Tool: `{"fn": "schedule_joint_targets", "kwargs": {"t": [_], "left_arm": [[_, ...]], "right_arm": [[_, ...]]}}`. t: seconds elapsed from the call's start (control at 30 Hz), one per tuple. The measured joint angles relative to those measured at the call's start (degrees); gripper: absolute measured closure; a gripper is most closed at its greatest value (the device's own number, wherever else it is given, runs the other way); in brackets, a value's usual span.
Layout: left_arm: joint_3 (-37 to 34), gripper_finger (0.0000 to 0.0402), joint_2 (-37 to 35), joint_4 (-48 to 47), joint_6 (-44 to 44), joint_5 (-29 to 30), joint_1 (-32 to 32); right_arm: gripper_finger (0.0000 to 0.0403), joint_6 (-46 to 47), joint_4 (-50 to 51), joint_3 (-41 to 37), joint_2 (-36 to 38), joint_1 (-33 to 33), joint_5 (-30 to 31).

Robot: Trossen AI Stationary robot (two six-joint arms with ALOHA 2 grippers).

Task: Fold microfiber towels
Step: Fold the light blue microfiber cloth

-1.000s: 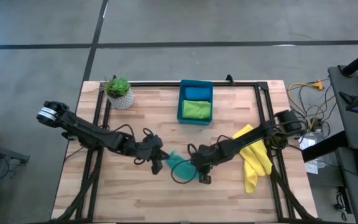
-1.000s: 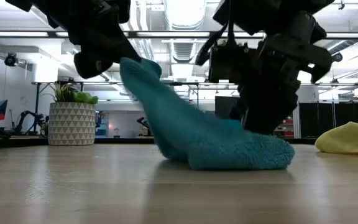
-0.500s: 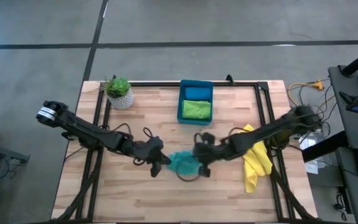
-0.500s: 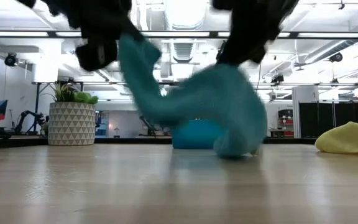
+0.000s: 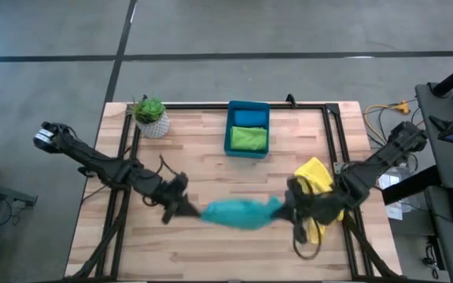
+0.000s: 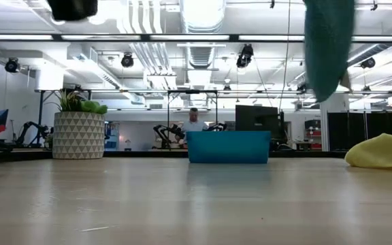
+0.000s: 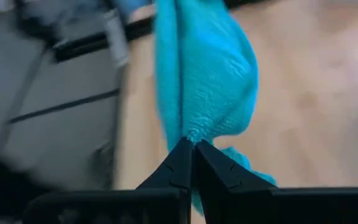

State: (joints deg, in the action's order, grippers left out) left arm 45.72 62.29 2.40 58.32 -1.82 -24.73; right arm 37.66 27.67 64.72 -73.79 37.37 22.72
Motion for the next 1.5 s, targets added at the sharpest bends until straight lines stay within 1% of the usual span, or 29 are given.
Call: {"fn": "schedule_joint_targets", "kwargs": {"t": [0.03, 0.1, 0.17, 0.23, 0.3, 0.37, 0.4, 0.47, 0.53, 0.6, 0.63, 0.77, 0.93, 1.07, 1.17, 1.3, 1.4, 1.5], "left_arm": [[-0.01, 0.0402, 0.13, 0.67, 2.77, -1.71, -1.99], [0.1, 0.0402, 0.39, 1.92, 7.93, -3.09, -6.25], [0.08, 0.0402, 1.77, 7.73, 11.54, -3.13, -10.12], [0.04, 0.0401, 2.87, 11.24, 11.23, -2.82, -11.76], [0.21, 0.0401, 3.86, 12.47, 8.02, 2.72, -11.7], [-0.26, 0.0401, 4.63, 11.55, 5.0, 9.73, -9.48], [-0.48, 0.0401, 5.49, 11.46, 4.07, 12.36, -7.64], [-1.09, 0.0401, 7.49, 9.77, 3.45, 13.24, -3.39], [-1.26, 0.0401, 9.35, 8.39, 2.98, 12.19, 0.05], [-1.08, 0.0401, 11.48, 9.43, 1.74, 9.53, 3.26], [-0.87, 0.0401, 12.54, 9.36, 0.51, 7.97, 4.39], [0.42, 0.0401, 18.02, 9.82, -7.21, 2.43, 7.41], [3.39, 0.0401, 25.26, 13.92, -21.22, 1.35, 7.78], [8.24, 0.0401, 31.7, 16.61, -33.16, 1.39, 6.74], [13.73, 0.0401, 36.98, 16.46, -38.32, 1.62, 5.67], [21.78, 0.0401, 44.26, 15.63, -39.25, 4.34, 5.0], [28.25, 0.0401, 48.99, 12.88, -39.23, 8.12, 4.57], [34.54, 0.0401, 53.71, 9.96, -39.29, 11.99, 4.07]], "right_arm": [[0.0394, 2.16, -0.06, -0.09, -0.37, 1.63, -1.96], [0.0394, 6.81, -0.97, -0.34, -1.58, 4.67, -5.52], [0.0394, 9.57, -4.72, -0.24, -2.48, 7.19, -8.68], [0.0394, 11.12, -5.15, -0.21, -2.99, 8.9, -8.39], [0.0394, 12.18, -3.67, -0.81, -3.4, 9.13, -4.41], [0.0394, 11.77, -1.66, -2.11, -3.69, 7.25, -1.36], [0.0394, 11.42, -1.16, -2.91, -3.91, 5.68, -0.91], [0.0394, 11.37, 0.93, -4.98, -4.37, 2.44, -0.98], [0.0394, 11.34, 0.23, -7.04, -4.9, -0.76, -3.91], [0.0394, 10.29, -0.37, -8.65, -5.11, -3.07, -7.1], [0.0394, 9.76, -0.62, -9.26, -5.15, -3.82, -7.71], [0.0394, 9.0, -0.91, -11.35, -4.97, -6.41, -7.2], [0.0394, 8.95, -0.48, -12.84, -4.8, -10.22, -6.13], [0.0394, 10.79, -0.44, -15.14, -4.93, -14.52, -5.68], [0.0394, 12.92, -0.43, -17.29, -4.91, -17.95, -5.69], [0.0394, 17.95, -0.51, -19.9, -4.78, -22.17, -5.7], [0.0394, 22.2, -0.67, -21.3, -4.76, -24.48, -5.62], [0.0394, 23.9, -1.82, -22.29, -4.74, -25.4, -4.54]]}}
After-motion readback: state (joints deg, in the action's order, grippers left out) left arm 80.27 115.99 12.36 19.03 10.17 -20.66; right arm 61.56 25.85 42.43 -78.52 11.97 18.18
